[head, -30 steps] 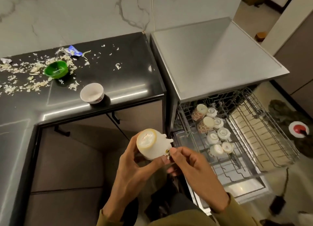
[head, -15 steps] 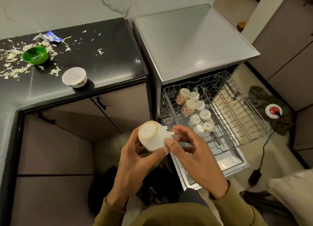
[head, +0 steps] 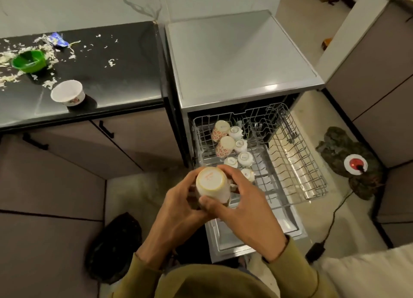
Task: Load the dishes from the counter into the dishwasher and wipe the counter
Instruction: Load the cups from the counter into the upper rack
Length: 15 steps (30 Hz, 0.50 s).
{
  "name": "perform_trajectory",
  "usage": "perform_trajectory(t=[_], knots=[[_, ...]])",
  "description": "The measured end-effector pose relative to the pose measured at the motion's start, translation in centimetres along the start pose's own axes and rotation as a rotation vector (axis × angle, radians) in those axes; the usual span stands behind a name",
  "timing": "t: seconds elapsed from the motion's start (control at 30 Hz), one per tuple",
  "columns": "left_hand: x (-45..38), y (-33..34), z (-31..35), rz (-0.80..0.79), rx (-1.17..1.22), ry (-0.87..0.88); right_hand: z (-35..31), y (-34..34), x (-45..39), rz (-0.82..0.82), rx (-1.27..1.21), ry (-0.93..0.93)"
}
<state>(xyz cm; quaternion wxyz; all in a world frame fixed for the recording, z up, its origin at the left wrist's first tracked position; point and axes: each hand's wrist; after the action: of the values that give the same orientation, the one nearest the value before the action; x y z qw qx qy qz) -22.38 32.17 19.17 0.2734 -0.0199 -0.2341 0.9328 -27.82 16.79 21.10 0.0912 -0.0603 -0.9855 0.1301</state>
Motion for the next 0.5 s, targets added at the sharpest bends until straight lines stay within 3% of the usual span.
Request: perform_trajectory(t=[0.3, 0.5], knots=[[-0.7, 8.5, 1.9, 0.106, -0.090, -0.116, 3.9, -9.1, -2.1, -0.296, 0.226, -0.042], [-3.2, 8.9, 1.1, 0.074, -0.087, -0.170, 4.9, -9.6, -4.2, -0.279, 0.232, 0.007]])
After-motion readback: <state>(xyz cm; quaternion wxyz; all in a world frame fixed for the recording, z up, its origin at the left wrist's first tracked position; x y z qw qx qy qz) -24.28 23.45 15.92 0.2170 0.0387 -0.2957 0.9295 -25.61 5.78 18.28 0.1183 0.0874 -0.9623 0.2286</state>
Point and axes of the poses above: each hand's wrist, its own x-axis away from the middle knuckle, its own y-axis out of the palm, z = x × y, and after that the axes turned 9 degrees about -x, right-handed
